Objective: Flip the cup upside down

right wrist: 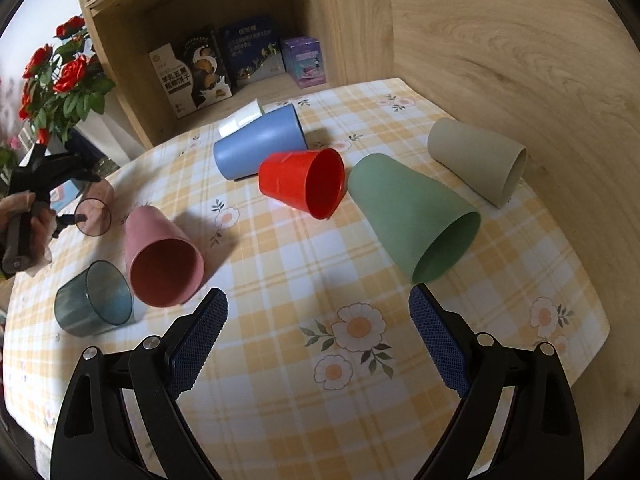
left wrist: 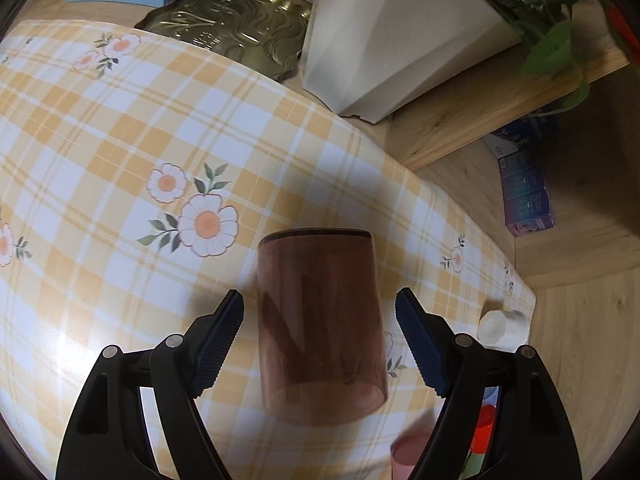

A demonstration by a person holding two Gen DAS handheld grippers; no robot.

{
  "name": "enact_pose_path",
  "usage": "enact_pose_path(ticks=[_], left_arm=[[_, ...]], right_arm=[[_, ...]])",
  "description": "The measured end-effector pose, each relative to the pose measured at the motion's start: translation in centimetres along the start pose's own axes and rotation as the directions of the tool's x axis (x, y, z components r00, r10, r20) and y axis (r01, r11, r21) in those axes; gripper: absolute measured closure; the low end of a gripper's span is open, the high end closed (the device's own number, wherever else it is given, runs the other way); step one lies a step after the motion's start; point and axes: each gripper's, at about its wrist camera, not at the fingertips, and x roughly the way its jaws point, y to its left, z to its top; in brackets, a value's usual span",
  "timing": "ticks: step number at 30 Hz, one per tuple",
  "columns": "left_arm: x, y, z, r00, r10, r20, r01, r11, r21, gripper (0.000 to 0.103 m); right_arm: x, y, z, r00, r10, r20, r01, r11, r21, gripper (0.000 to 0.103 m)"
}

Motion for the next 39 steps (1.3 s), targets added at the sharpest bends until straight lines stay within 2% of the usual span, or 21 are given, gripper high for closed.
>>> enact_pose_path(ticks=[2,4,9,13,19,25,29,34,39], left_arm=[[0.7,-0.2,-0.1,1.0,-0.001,-0.006,0.001,1.0,0.012,0.03],[1.1,-0.3,-0.2,1.0,0.012,-0.011,-0.011,1.0,0.023,0.038],[0.5,0.2,-0.9,1.0,-0.021,0.016,0.02,0.998,0.057,0.038],[-1.4,1.2,-1.8,0.999,-0.035,0.029,0.033,0.996,0.078,0.038],[-6.3,2.8,-4.7,0.998,-0.03,0.054,0.023,0.992,0.12,0.038],[-12.1,4.6,-9.6,0.994,-0.042,0.103,0.027,0.989,0.146,0.038],[-14.6,5.6,-14.2,0.994,-0.056,0.097,0.039,0.985,0.17,0.038],[-14.7,5.9,-20.8,0.995,-0.099,0.026,0.093,0.98,0.178,0.038],[-12.1,4.2,-26.2,0.984,-0.152,-0.088,0.166,0.968,0.187,0.038]], right_arm=[[0.3,0.0,-0.1,1.0,0.001,-0.011,-0.001,1.0,0.003,0.014],[0.5,0.1,-0.2,1.0,0.003,-0.02,-0.002,1.0,0.005,0.014],[-0.1,0.3,-0.1,1.0,0.004,-0.008,-0.004,1.0,0.004,0.014],[-0.9,0.7,-0.2,1.0,0.018,0.004,-0.018,1.0,0.0,0.014],[-2.5,2.2,-0.8,0.998,0.059,0.016,-0.059,0.998,-0.018,0.014],[-4.6,3.0,-1.9,0.995,0.089,0.034,-0.088,0.996,-0.028,0.014],[-5.4,2.9,-2.7,0.995,0.094,0.032,-0.093,0.995,-0.021,0.014],[-6.0,2.5,-3.2,0.995,0.096,0.031,-0.095,0.995,-0.008,0.014],[-6.8,2.3,-3.6,0.995,0.092,0.041,-0.091,0.996,-0.011,0.014]])
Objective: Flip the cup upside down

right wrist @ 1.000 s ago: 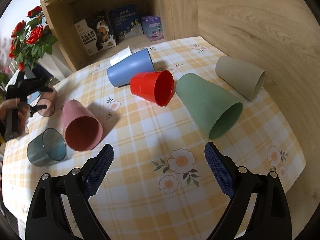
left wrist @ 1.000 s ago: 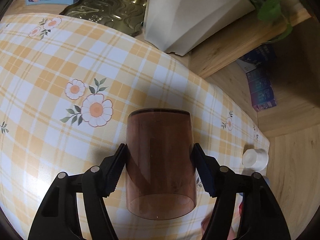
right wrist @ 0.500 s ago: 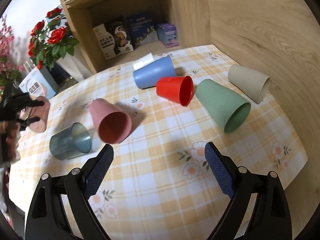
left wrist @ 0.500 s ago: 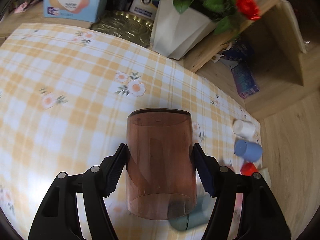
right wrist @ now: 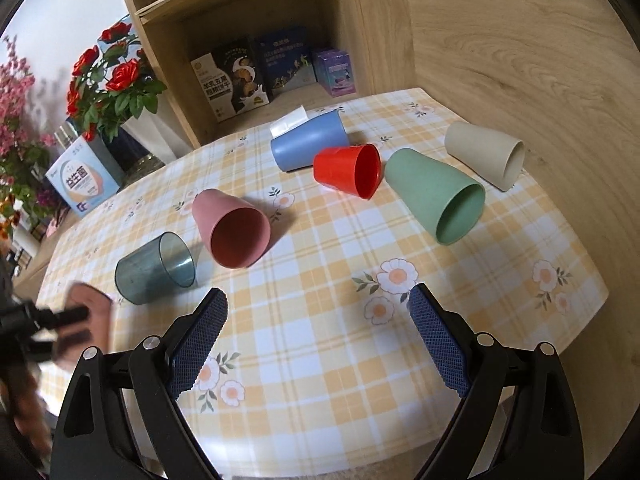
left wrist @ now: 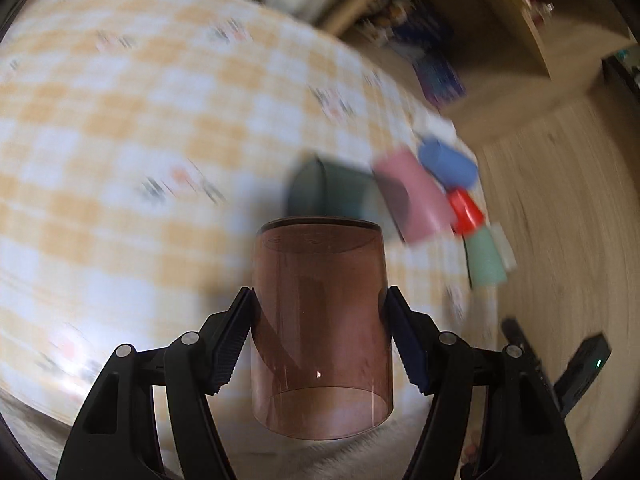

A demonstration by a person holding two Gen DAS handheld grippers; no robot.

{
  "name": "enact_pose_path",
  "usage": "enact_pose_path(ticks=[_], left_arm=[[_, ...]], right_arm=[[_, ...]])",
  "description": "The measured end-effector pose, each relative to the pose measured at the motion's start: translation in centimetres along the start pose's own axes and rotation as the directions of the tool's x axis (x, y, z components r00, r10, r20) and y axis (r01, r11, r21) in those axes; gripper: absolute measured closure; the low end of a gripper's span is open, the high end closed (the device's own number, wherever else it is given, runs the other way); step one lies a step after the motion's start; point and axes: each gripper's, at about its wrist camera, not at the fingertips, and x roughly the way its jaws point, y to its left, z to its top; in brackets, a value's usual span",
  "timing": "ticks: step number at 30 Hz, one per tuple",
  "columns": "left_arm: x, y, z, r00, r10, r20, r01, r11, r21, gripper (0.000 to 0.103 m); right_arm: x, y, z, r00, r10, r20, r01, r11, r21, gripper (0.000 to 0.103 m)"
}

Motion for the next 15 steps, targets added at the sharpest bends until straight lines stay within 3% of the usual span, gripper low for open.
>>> enact_pose_path(ticks=[3,7,15], left_arm=[[2.4,-1.5,-1.6,0.999,-0.026,-0.04,0.026,1.0,0.006,0.038],[4.5,-3.1,-2.6,0.999,-0.031,-0.032,0.032,0.999,0.029,0.038],[6.9,-3.8,-4.1,0.999,0.013,-0.031,-0.011,0.997,0.073,0.038]], right_arm=[[-0.4,-0.2,-0.1,1.0,-0.002,0.006,0.002,1.0,-0.002,0.014],[-0.8,-0.6,-0.3,1.0,-0.005,0.007,0.005,1.0,0.002,0.014],[-0.9,-1.7,-0.4,1.0,-0.021,0.002,0.021,1.0,0.011,0.014]])
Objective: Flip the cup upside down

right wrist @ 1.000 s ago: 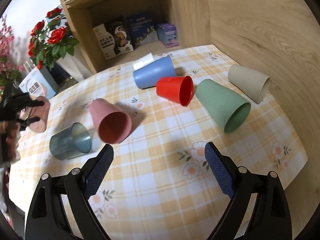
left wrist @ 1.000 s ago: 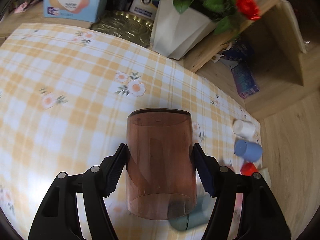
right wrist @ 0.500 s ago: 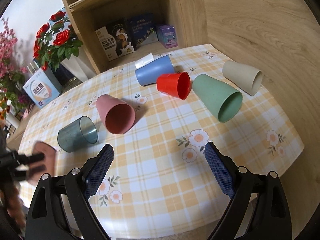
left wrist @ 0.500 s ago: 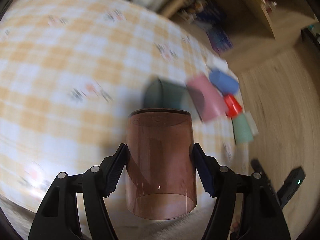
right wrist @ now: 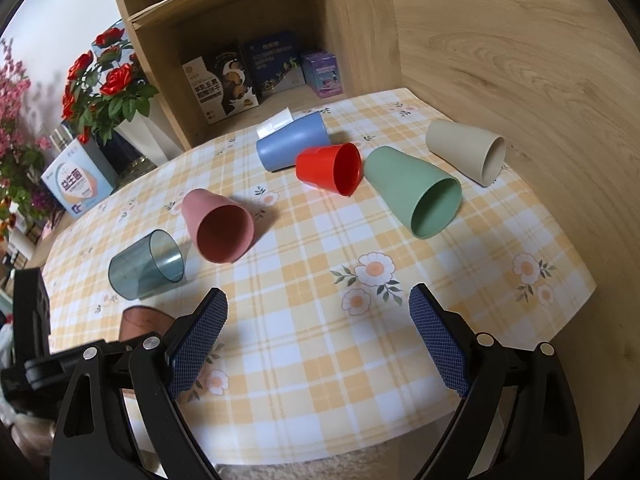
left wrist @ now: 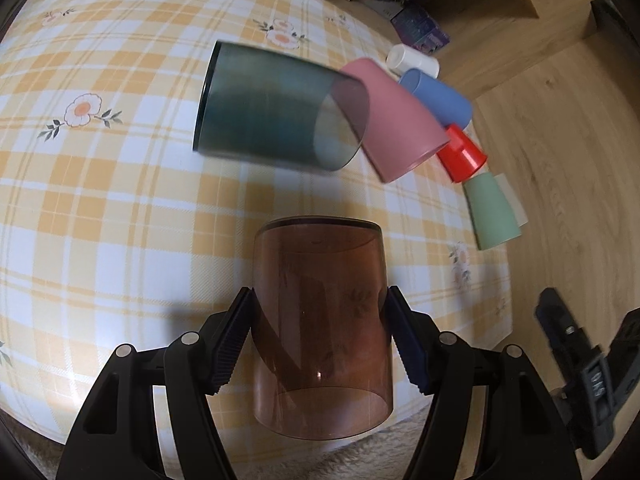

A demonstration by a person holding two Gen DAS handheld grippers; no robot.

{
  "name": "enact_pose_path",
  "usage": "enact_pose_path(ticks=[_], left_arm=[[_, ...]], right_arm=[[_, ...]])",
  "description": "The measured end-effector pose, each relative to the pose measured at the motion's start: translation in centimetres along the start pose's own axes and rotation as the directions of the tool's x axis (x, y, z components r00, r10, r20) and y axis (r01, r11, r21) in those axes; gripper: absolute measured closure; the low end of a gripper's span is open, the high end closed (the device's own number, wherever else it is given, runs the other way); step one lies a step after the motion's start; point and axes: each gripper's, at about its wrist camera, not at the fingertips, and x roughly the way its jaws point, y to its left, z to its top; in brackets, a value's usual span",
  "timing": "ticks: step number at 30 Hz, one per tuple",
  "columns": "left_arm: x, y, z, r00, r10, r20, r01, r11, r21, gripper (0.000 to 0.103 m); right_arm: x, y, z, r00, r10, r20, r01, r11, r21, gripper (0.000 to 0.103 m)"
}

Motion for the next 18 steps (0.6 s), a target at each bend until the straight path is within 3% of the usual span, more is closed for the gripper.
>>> enact_pose_path(ticks=[14,18], left_arm=[[-0.8,-0.1,-0.1,1.0,0.017,-0.003,-0.017,0.999,0.04,0.037],[-2.2,-0.5,0.0,1.0,0.007,0.03,-0.009,0.997,0.075,0.029]], right_arm=[[-0.6,1.2,0.1,1.0,0.009,-0.011,-0.009,1.0,-0.022,0.014],[-1.0,1.9,0.1,1.0,0.01,-0.01,-0.01,0.999,-0.037,0.014]])
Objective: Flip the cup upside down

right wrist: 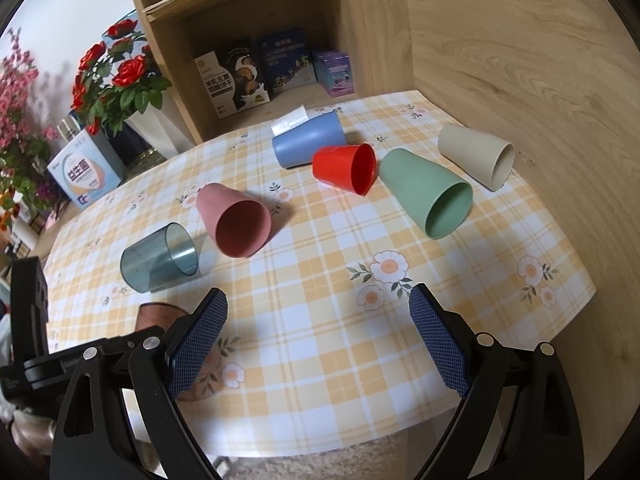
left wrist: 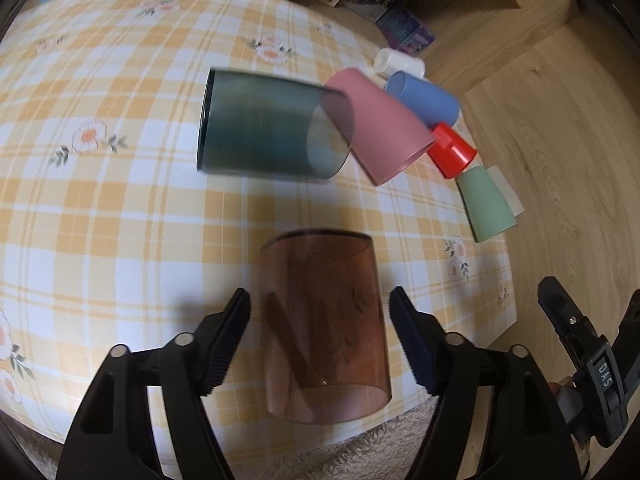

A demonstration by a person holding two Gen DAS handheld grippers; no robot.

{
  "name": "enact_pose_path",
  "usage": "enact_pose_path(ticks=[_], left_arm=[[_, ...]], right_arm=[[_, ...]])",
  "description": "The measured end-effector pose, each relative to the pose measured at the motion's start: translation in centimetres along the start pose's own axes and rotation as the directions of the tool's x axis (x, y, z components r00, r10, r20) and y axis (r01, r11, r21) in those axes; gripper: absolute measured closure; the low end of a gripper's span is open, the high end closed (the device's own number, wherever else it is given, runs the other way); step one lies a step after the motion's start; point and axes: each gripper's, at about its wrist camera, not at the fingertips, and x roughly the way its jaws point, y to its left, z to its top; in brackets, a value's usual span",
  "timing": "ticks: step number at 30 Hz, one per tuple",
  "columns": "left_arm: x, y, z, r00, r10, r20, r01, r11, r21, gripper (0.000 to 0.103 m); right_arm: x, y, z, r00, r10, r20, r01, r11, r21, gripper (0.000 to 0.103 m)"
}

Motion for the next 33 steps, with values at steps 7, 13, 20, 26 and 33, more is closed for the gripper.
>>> enact_pose_path(ticks=[7,13,20,26,33], left_arm=[[-3.0,0.2,0.5,0.996,0.044,0.084,-0.049,0.997,0.058,0.022],[-6.5,1.5,0.6,0.974,0.133,0.182,-0.152,0.984,0.092,0.012],[-9.9,3.4,-0.1,0.917,0.261,0.301,-0.315,0.937,0.148,0.011],[-11.7,5.5,-0.7,0.884,0.314,0.347,-0.378,0.916,0.133,0.008],[-12.6,7.4,-0.9,0.853,0.369,0.37,-0.431,0.897,0.1,0.006]], right_arm=[[-0.7,1.8,0.2,1.0,0.009,-0.001,-0.009,0.999,-0.035,0.014],[-0.7,3.5,0.1,0.998,0.05,-0.026,-0.051,0.998,-0.043,0.014],[-0.4,6.6,-0.5,0.996,0.065,-0.057,-0.071,0.993,-0.096,0.014],[0.2,9.1,-0.7,0.993,0.082,-0.086,-0.094,0.985,-0.145,0.014],[1.9,11.7,-0.5,0.982,0.124,-0.14,-0.148,0.973,-0.178,0.014]])
